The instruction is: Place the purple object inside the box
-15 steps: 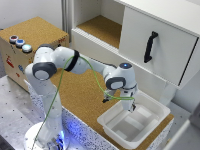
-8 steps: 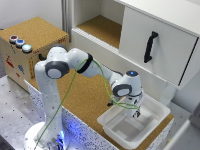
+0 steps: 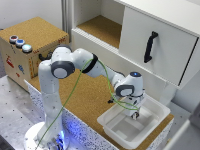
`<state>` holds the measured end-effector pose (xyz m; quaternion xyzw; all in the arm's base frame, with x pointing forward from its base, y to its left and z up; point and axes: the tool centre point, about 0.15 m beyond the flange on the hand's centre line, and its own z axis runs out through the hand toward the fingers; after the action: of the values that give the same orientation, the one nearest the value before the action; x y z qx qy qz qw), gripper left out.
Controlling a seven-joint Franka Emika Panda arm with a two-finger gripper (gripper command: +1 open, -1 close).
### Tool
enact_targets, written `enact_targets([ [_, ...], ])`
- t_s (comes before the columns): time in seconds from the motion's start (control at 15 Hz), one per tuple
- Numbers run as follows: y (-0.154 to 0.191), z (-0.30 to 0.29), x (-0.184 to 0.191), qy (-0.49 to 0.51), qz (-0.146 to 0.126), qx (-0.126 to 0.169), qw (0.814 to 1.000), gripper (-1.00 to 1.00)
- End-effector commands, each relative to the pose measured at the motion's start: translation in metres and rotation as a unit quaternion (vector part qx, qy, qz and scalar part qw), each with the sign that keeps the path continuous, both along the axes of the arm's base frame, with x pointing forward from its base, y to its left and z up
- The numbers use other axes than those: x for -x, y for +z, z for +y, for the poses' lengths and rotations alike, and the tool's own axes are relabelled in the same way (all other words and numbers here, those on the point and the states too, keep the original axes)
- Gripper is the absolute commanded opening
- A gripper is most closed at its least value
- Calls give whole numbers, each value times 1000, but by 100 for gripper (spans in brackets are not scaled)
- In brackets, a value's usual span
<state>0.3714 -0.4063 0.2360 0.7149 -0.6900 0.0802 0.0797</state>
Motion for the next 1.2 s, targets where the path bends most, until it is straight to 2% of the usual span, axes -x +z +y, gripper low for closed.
enact_targets([
  [0.0, 65, 36, 18, -28, -65, 29, 997, 100],
  [0.2, 111, 36, 12, -5, -99, 56, 994, 100],
  [0.27, 130, 40, 6, 19, -103, 77, 992, 100],
  [0.4, 155, 53, -10, 82, -102, 96, 987, 100],
  [0.47, 168, 64, -18, 124, -90, 114, 982, 100],
  [0.6, 179, 99, -37, 267, -39, 167, 948, 100],
  [0.67, 175, 113, -39, 307, -32, 150, 939, 100],
  [0.73, 169, 134, -41, 360, -32, 123, 924, 100],
  [0.8, 165, 154, -45, 410, -19, 108, 906, 100],
  [0.93, 160, 191, -50, 477, -5, 96, 874, 100],
  [1.13, 152, 261, -62, 583, 17, 91, 807, 100],
])
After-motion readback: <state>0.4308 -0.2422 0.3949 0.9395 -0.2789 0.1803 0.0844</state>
